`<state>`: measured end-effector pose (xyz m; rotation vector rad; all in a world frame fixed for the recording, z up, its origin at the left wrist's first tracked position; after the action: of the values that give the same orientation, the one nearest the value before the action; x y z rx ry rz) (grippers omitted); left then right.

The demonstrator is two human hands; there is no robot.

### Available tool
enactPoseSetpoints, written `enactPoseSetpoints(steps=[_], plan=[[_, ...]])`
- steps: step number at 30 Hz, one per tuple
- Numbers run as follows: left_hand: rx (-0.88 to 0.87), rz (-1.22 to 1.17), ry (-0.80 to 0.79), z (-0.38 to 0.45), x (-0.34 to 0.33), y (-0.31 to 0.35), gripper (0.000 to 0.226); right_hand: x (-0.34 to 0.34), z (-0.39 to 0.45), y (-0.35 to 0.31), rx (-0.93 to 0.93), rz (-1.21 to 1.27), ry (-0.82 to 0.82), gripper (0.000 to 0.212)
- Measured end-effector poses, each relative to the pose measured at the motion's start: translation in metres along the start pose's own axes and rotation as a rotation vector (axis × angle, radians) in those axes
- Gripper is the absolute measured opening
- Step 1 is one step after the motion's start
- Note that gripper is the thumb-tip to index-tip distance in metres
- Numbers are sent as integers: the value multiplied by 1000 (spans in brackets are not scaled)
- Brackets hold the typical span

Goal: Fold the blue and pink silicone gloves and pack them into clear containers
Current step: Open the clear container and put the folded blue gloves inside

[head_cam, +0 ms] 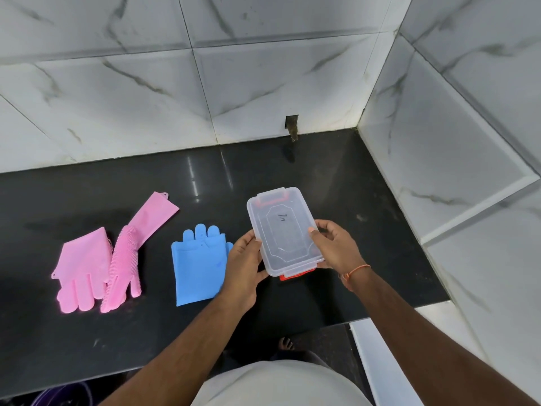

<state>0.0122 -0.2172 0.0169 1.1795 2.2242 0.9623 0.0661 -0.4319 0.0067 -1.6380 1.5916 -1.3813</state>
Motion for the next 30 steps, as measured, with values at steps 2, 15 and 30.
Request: enactPoseSetpoints(steps=[2, 15, 30], plan=[[0, 3, 16, 1, 0, -1, 22, 1, -1, 1, -7, 21, -7, 28], [15, 50, 104, 15, -3, 0, 20, 7, 1, 5, -86, 81, -77, 29], [72, 110, 72, 24, -4, 3, 18, 3, 6, 0, -73, -51, -99, 32]])
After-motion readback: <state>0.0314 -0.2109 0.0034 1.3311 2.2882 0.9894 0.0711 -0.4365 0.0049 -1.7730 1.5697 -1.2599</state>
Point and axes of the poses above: each hand's wrist, its own z-axis towards the middle knuckle, its own x-axis out of the back of the hand, y = z × x, the point moved 5 cm from there along z, towards the middle knuckle, and after that the axes turned 14 degrees about y, right-handed, at the moved point
